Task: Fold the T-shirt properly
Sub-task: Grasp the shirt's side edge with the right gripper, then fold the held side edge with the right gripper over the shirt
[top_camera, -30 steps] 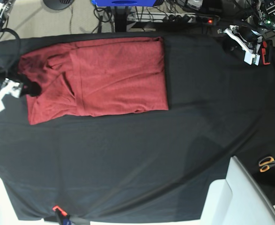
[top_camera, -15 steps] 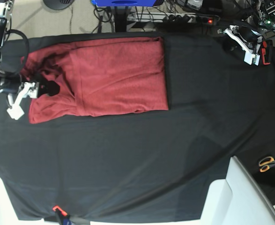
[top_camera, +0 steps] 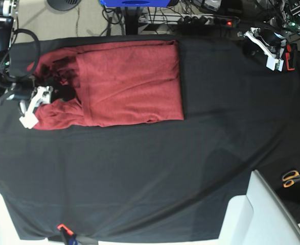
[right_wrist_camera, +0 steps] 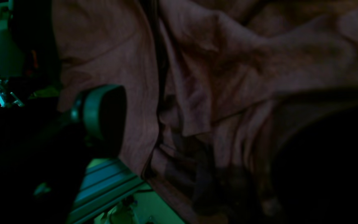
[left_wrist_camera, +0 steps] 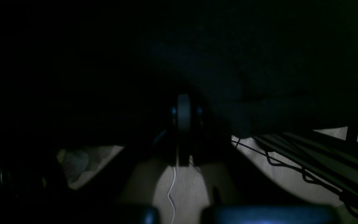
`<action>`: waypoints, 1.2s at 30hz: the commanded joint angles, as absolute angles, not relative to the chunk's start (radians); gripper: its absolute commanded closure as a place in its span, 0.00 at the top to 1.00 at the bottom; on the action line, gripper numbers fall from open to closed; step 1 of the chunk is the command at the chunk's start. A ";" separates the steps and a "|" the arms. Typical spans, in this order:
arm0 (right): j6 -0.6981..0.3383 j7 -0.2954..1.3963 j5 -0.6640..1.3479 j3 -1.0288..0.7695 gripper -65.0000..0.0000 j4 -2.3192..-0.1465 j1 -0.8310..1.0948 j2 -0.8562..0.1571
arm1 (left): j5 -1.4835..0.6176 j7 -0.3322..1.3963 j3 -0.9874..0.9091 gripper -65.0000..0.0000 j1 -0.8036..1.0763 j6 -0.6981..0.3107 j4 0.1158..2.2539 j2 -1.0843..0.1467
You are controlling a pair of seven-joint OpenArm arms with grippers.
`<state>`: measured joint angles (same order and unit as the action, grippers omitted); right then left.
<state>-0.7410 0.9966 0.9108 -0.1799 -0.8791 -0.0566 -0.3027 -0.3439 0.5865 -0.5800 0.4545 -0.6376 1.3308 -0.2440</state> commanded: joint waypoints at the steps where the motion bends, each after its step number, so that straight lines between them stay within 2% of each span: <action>1: -0.698 1.107 0.796 -0.156 0.72 -0.862 -0.028 -0.300 | -0.325 0.608 -0.581 0.00 0.463 -0.639 1.333 -0.249; 9: -0.698 1.098 0.796 -0.122 0.66 -0.862 -0.028 -0.300 | -0.325 0.608 -0.581 0.00 0.463 -0.639 1.333 -0.249; 12: -0.698 1.098 0.796 -0.122 0.44 -0.862 -0.036 -0.300 | -0.325 0.608 -0.581 0.00 0.463 -0.639 1.333 -0.249; 15: -0.698 1.098 0.796 -0.124 0.14 -0.862 -0.047 -0.300 | -0.325 0.608 -0.581 0.00 0.463 -0.639 1.333 -0.249; 18: -0.698 1.098 0.799 -0.125 0.00 -0.862 -0.053 -0.300 | -0.325 0.608 -0.581 0.00 0.463 -0.639 1.333 -0.248; 22: -0.698 1.102 0.800 -0.125 0.01 -0.914 -0.061 -0.295 | -0.325 0.608 -0.581 0.00 0.463 -0.639 1.333 -0.248; 27: -0.698 1.170 0.800 -0.125 0.01 -1.145 -0.024 -0.268 | -0.325 0.608 -0.581 0.00 0.463 -0.639 1.333 -0.248; 31: -0.698 1.271 0.800 -0.125 0.01 -1.340 0.007 -0.214 | -0.325 0.608 -0.581 0.00 0.463 -0.639 1.333 -0.248; 36: -0.698 1.325 0.800 -0.117 0.01 -1.423 0.004 -0.130 | -0.325 0.608 -0.581 0.00 0.463 -0.639 1.334 -0.248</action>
